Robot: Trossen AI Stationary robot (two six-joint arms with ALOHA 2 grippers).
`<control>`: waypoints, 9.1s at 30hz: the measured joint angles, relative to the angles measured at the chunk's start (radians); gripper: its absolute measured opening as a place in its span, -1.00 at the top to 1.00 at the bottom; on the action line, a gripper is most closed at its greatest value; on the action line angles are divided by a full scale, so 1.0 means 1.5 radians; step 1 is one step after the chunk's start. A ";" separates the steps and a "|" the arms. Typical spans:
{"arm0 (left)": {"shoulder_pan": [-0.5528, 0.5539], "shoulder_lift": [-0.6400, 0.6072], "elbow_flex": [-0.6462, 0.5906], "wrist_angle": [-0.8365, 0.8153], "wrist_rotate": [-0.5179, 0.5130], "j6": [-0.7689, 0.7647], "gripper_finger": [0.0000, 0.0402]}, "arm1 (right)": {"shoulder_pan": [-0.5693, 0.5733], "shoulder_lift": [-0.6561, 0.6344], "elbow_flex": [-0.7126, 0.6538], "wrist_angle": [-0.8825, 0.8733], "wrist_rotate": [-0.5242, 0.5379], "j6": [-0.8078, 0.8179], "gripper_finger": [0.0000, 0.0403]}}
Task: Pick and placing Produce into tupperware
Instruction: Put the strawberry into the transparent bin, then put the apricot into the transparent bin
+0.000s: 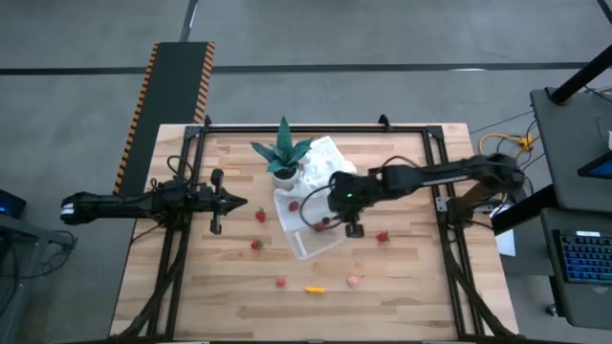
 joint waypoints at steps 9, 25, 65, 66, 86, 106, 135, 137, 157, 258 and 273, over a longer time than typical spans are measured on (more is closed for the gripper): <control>0.000 0.000 0.000 0.000 0.000 0.000 1.00 | 0.019 -0.223 -0.034 -0.086 0.002 0.063 0.60; 0.000 0.000 0.000 0.003 0.000 0.000 1.00 | 0.078 -0.585 -0.342 -0.091 0.019 0.286 0.64; 0.000 0.000 0.000 0.016 0.000 0.000 1.00 | 0.416 -0.516 -0.444 -0.078 0.327 0.629 0.60; 0.000 0.000 0.000 0.016 0.000 0.001 1.00 | 0.417 -0.509 -0.445 -0.078 0.316 0.628 0.58; 0.000 0.000 0.000 0.021 0.000 0.001 1.00 | 0.416 -0.321 -0.458 -0.044 0.331 0.665 0.04; 0.000 0.000 0.000 0.020 0.000 0.001 1.00 | 0.415 -0.256 -0.455 -0.035 0.350 0.688 0.21; 0.000 0.000 0.000 0.030 0.000 0.001 1.00 | 0.415 -0.241 -0.458 -0.006 0.350 0.683 0.55; 0.000 0.000 0.000 0.033 0.000 0.001 1.00 | 0.415 -0.239 -0.458 -0.006 0.350 0.683 0.59; 0.000 0.000 0.000 0.035 0.000 0.001 1.00 | 0.413 -0.239 -0.458 -0.008 0.357 0.685 0.95; 0.000 0.001 0.000 0.053 0.000 0.002 1.00 | 0.153 -0.253 -0.131 0.009 0.222 0.250 0.49; 0.000 0.001 0.000 0.055 0.000 0.002 1.00 | 0.451 -0.466 -0.363 0.358 0.344 0.119 0.54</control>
